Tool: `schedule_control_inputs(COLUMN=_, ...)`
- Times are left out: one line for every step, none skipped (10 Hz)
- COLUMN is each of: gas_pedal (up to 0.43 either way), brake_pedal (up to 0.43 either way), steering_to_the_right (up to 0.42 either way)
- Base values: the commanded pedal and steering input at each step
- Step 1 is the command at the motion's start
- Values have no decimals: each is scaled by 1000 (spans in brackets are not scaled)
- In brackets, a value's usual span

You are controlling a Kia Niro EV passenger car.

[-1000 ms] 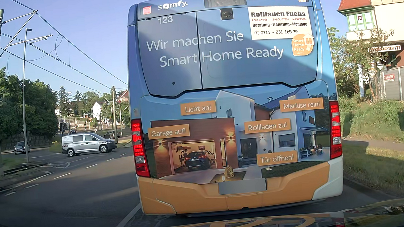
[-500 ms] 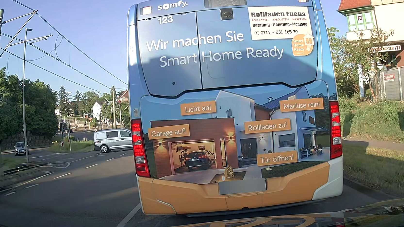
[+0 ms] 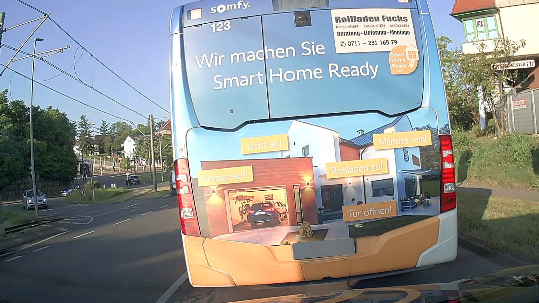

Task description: Follow the waypoints while adhering to traffic rules and regulations

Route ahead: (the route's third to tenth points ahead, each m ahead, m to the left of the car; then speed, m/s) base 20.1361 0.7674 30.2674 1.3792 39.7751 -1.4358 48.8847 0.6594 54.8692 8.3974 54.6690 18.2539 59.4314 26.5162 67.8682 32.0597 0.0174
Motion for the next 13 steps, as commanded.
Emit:
schedule_control_inputs(gas_pedal=0, brake_pedal=195, steering_to_the_right=-14)
schedule_control_inputs(gas_pedal=0, brake_pedal=195, steering_to_the_right=-14)
schedule_control_inputs(gas_pedal=0, brake_pedal=195, steering_to_the_right=-14)
schedule_control_inputs(gas_pedal=0, brake_pedal=195, steering_to_the_right=-14)
schedule_control_inputs(gas_pedal=0, brake_pedal=195, steering_to_the_right=-14)
schedule_control_inputs(gas_pedal=0, brake_pedal=195, steering_to_the_right=-14)
schedule_control_inputs(gas_pedal=0, brake_pedal=195, steering_to_the_right=-14)
schedule_control_inputs(gas_pedal=0, brake_pedal=195, steering_to_the_right=-14)
schedule_control_inputs(gas_pedal=0, brake_pedal=195, steering_to_the_right=-14)
schedule_control_inputs(gas_pedal=0, brake_pedal=195, steering_to_the_right=-14)
schedule_control_inputs(gas_pedal=0, brake_pedal=195, steering_to_the_right=-14)
schedule_control_inputs(gas_pedal=0, brake_pedal=195, steering_to_the_right=-14)
schedule_control_inputs(gas_pedal=0, brake_pedal=159, steering_to_the_right=-14)
